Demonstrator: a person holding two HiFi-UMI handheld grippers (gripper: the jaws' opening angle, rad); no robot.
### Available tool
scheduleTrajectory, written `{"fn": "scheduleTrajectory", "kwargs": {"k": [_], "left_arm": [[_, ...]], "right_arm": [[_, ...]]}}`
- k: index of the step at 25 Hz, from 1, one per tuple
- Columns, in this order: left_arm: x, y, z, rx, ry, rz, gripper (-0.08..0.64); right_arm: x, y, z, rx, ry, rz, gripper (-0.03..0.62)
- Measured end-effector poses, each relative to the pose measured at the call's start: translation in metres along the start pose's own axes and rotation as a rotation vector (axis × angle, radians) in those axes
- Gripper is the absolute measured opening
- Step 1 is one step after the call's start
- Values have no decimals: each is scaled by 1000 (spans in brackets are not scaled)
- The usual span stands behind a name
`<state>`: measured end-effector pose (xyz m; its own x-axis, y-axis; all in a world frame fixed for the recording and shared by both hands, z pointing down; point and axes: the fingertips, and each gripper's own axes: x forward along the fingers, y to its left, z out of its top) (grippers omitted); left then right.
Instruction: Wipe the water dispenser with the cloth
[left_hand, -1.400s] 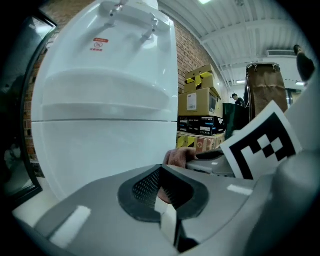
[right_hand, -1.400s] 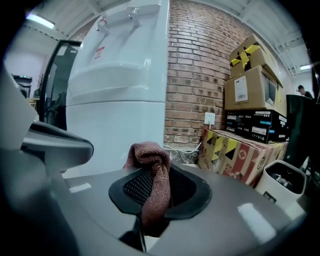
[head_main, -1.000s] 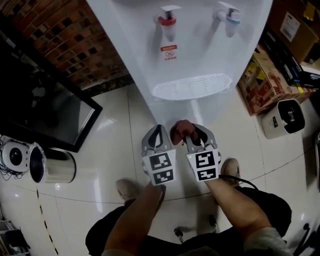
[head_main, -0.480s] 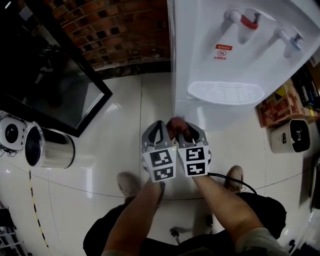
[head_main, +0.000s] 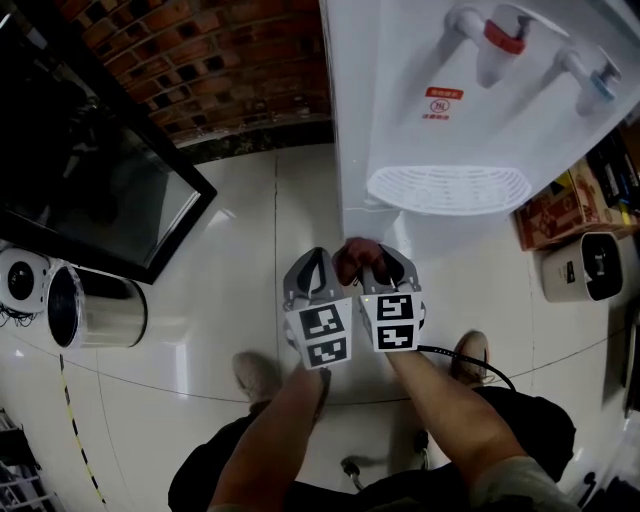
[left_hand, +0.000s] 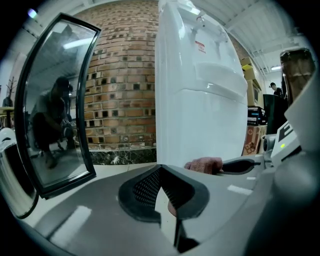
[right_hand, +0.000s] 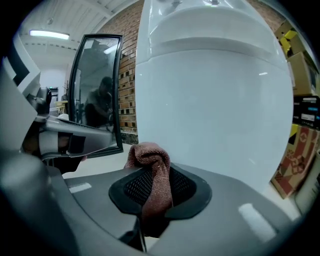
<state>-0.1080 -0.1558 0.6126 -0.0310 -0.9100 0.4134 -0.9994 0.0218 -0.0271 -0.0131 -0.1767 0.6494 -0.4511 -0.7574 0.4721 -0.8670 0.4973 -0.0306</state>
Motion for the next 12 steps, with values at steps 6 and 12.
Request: {"fn": "scheduleTrajectory", "kwargs": {"k": [6,12], "left_arm": [[3,-26,2,17,-2,-39,0],[5,-60,6,41,-3,-90,0]], "right_arm": [[-7,-22,-1,20,-2,-35,87],[-19,-53,-2,51,-4,-80,87]]}}
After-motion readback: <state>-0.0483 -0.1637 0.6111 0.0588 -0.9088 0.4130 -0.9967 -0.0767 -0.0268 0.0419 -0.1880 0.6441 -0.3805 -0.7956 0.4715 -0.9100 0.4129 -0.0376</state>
